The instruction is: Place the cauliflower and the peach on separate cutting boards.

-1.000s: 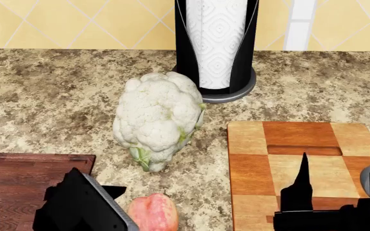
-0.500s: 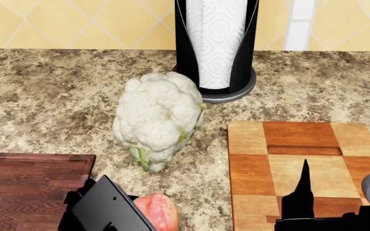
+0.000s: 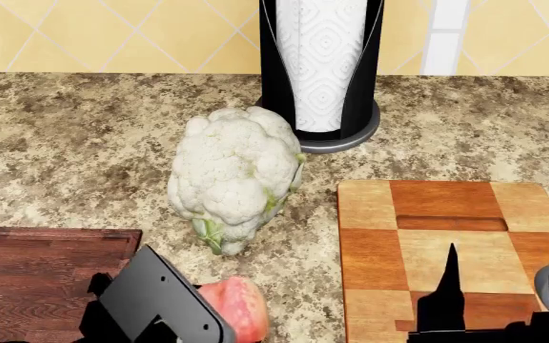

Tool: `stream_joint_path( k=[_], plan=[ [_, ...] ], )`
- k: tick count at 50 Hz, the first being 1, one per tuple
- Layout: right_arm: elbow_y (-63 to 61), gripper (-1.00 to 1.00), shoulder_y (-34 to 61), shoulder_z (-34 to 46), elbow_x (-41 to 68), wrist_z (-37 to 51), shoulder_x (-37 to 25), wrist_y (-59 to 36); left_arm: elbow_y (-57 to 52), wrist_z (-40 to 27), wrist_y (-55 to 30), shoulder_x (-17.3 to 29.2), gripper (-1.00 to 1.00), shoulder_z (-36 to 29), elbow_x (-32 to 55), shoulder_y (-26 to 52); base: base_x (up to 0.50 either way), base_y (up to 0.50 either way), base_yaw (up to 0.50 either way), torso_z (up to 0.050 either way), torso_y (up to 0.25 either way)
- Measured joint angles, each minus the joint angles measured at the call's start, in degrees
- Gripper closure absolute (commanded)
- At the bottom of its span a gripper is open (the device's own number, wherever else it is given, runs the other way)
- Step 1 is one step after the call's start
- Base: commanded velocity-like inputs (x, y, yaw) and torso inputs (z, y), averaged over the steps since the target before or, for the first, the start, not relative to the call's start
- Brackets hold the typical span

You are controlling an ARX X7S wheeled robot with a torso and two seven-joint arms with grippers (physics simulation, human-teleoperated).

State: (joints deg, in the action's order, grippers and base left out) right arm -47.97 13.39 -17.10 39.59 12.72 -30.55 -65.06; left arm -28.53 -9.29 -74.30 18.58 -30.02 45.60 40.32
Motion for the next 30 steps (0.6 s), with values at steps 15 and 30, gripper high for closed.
stream_joint_path(
  k=[15, 30],
  plan=[
    [-0.1, -1.00, -0.4, -0.4, 0.6, 0.2, 0.0, 0.4, -2.8, -2.8, -3.1, 1.3, 1.00, 7.4, 4.6, 0.5, 0.00, 0.00, 0.00, 0.000, 0.001],
    [-1.0, -1.00, 0.1, -2.4, 2.6, 0.9, -0.3, -0.8, -1.5, -3.1, -2.5, 7.4, 1.00, 15.7, 6.3, 0.3, 0.00, 0.00, 0.00, 0.000, 0.000]
  ],
)
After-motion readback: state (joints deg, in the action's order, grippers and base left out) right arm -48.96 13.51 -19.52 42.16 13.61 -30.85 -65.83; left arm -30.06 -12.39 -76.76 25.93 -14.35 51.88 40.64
